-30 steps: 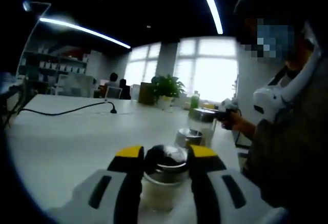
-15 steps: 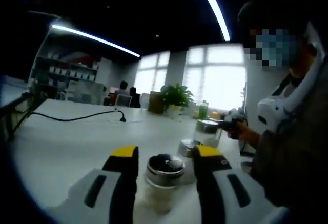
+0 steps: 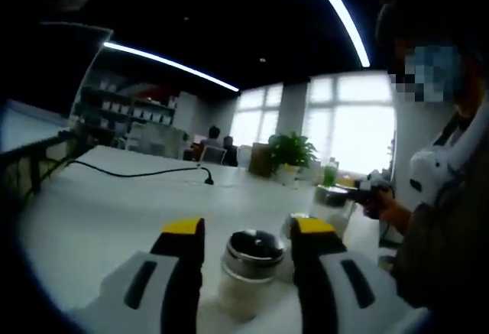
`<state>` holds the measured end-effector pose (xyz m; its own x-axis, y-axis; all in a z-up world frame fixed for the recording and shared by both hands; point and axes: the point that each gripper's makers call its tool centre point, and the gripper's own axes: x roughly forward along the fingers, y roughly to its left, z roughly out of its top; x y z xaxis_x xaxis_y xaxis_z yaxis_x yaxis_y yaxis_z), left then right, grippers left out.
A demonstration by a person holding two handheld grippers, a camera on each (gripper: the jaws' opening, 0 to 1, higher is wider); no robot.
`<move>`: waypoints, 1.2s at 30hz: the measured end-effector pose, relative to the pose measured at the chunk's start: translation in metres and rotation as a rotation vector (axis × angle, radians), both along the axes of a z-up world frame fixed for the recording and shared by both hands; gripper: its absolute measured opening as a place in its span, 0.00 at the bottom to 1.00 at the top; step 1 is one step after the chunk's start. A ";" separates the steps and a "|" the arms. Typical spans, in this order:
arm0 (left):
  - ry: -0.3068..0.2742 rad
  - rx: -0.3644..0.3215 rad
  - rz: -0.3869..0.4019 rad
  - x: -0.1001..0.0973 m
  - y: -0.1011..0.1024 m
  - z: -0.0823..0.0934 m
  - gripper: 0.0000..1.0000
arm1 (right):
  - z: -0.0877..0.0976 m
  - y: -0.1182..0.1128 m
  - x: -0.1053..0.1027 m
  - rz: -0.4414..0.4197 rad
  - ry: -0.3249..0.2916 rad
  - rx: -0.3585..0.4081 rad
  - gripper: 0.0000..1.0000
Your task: Rotate the seasoning bottle until the label or dispensing opening points toward the visible target arrow and the bottle remains upright within the marked orientation range
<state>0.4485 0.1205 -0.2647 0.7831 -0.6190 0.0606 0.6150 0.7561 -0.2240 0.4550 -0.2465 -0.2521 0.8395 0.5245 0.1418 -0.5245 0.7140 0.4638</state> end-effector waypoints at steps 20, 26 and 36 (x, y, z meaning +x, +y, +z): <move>0.000 0.084 0.235 0.000 0.013 -0.006 0.52 | -0.005 -0.003 0.002 -0.008 0.010 0.008 0.15; 0.021 0.040 0.252 -0.002 0.012 -0.011 0.51 | -0.007 -0.010 0.001 -0.026 0.015 0.017 0.15; 0.047 0.009 0.199 -0.003 0.000 -0.016 0.36 | -0.008 -0.014 0.001 -0.032 0.017 0.023 0.15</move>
